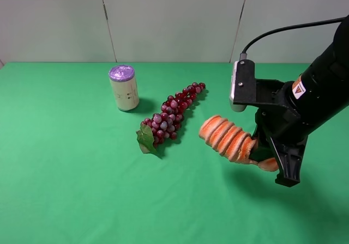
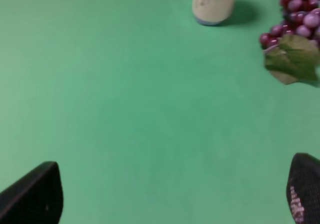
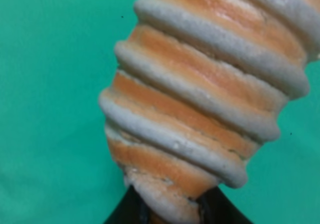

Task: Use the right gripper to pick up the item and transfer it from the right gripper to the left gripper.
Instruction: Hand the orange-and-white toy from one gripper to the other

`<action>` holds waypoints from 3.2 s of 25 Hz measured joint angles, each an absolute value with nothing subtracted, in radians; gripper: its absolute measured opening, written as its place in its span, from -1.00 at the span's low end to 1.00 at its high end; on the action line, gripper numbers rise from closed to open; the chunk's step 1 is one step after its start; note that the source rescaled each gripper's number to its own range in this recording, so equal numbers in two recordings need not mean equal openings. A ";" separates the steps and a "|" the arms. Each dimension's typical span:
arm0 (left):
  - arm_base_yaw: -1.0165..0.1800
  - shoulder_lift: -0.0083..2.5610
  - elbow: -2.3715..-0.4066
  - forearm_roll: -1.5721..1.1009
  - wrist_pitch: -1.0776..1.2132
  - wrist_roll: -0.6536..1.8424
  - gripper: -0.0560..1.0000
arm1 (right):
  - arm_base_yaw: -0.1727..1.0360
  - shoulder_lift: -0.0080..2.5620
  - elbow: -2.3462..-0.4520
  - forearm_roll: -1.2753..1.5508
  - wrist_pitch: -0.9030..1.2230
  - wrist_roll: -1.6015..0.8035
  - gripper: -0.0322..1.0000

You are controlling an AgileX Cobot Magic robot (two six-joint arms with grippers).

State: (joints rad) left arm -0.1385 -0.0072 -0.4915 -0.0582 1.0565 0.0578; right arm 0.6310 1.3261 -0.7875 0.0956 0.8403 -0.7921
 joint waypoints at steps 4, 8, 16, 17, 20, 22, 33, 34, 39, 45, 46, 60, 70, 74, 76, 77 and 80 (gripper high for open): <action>-0.139 -0.007 -0.491 -0.103 1.056 0.058 1.00 | 0.631 1.326 -0.788 0.096 0.840 -0.792 -0.90; -0.139 0.003 -0.503 -0.181 1.012 0.069 1.00 | 0.631 1.326 -0.788 0.096 0.840 -0.792 -0.90; -0.139 0.254 -0.509 -0.424 0.725 0.406 1.00 | 0.631 1.326 -0.788 0.094 0.867 -0.795 -0.90; -0.139 0.298 -0.509 -0.489 0.702 0.476 1.00 | 0.631 1.326 -0.788 0.094 0.868 -0.795 -0.90; -0.139 0.462 -0.509 -0.721 0.664 0.768 1.00 | 0.631 1.326 -0.789 0.094 0.878 -0.796 -0.92; -0.139 0.566 -0.509 -0.905 0.662 1.002 1.00 | 0.631 1.326 -0.804 0.094 0.905 -0.797 -0.93; -0.139 1.048 -0.509 -1.516 0.873 1.968 1.00 | 0.631 1.326 -1.020 0.091 1.086 -0.865 -0.93; -0.139 1.078 -0.509 -1.534 0.904 2.012 1.00 | 0.631 1.326 -1.034 0.090 1.099 -0.875 -0.93; -0.139 1.197 -0.539 -1.596 1.022 2.166 1.00 | 0.631 1.327 -1.088 0.090 1.128 -0.897 -0.93; -0.199 1.294 -0.606 -1.608 1.108 2.245 1.00 | 0.631 1.327 -1.096 0.120 1.138 -0.958 -0.93; -0.221 1.306 -0.617 -1.608 1.110 2.251 1.00 | 0.631 1.327 -1.096 0.122 1.139 -0.965 -0.93; -0.332 1.472 -0.659 -1.592 1.114 2.316 1.00 | 0.631 1.327 -1.096 0.123 1.140 -0.993 -0.93; -0.413 1.581 -0.668 -1.641 1.063 2.487 1.00 | 0.631 1.327 -1.096 0.142 1.132 -0.994 -0.93; -0.413 1.584 -0.672 -1.717 1.063 2.528 1.00 | 0.631 1.327 -1.096 0.149 1.133 -0.996 -0.93; -0.413 1.587 -0.681 -1.724 1.063 2.531 1.00 | 0.631 1.327 -1.096 0.150 1.135 -1.010 -0.93; -0.413 1.589 -0.686 -1.726 1.063 2.531 1.00 | 0.631 1.327 -1.096 0.154 1.136 -1.026 -0.93; -0.414 1.607 -0.692 -1.731 1.063 2.531 1.00 | 0.631 1.327 -1.096 0.163 1.136 -1.065 -0.93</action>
State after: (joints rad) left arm -0.4139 1.6067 -0.6920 -1.7306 1.0626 2.5308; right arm 0.6310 1.3269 -1.0960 0.1628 1.1364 -1.0648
